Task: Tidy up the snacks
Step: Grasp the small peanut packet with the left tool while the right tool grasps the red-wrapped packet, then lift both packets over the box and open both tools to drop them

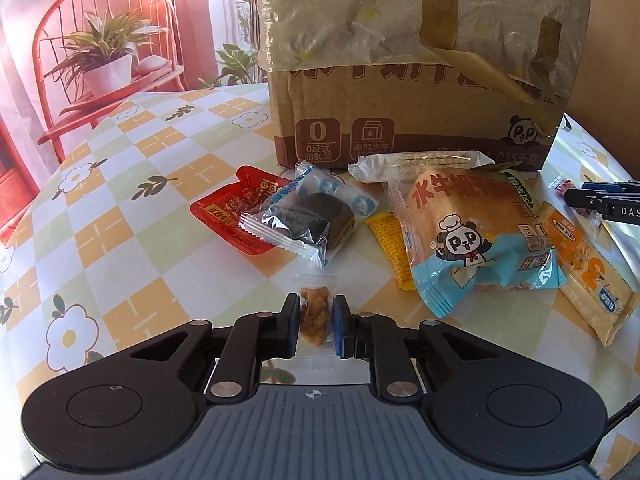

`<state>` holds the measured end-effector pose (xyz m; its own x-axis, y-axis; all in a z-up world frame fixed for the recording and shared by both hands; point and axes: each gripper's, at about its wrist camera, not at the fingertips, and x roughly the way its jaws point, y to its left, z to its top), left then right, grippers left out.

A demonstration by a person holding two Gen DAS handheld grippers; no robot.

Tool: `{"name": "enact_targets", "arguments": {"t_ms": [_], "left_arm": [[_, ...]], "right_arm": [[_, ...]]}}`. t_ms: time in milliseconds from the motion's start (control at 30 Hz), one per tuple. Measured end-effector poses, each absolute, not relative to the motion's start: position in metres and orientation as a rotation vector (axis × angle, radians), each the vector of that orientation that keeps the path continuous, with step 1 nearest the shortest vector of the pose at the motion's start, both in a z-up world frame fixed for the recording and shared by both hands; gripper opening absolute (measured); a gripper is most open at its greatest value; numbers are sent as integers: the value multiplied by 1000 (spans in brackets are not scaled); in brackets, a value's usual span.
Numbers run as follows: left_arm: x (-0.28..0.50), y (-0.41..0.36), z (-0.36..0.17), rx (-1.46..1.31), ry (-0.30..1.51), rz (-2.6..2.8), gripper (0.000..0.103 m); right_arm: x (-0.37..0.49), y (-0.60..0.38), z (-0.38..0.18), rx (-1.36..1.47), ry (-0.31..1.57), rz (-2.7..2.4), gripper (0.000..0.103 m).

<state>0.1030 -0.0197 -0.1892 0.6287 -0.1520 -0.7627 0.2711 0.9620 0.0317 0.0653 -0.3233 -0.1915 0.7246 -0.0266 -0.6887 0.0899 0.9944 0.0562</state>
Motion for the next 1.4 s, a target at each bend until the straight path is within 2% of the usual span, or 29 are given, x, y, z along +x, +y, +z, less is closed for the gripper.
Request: {"name": "enact_targets", "arguments": {"t_ms": [200, 367, 600, 800, 1033, 1200, 1400], "left_arm": [[105, -4, -178, 68, 833, -212, 18], [108, 3, -165, 44, 798, -192, 18], [112, 10, -136, 6, 718, -168, 18], [121, 9, -89, -28, 597, -193, 18], [146, -5, -20, -31, 408, -240, 18], [182, -30, 8, -9, 359, -280, 18], [234, -65, 15, -17, 416, -313, 18]], "right_arm": [[65, -323, -191, 80, 757, -62, 47], [63, -322, -188, 72, 750, -62, 42], [44, -317, -165, 91, 677, -81, 42], [36, -311, -118, 80, 531, -78, 42], [45, -306, -35, 75, 288, -51, 42], [77, -305, 0, 77, 262, -16, 42], [138, -299, 5, 52, 380, -37, 43]]}}
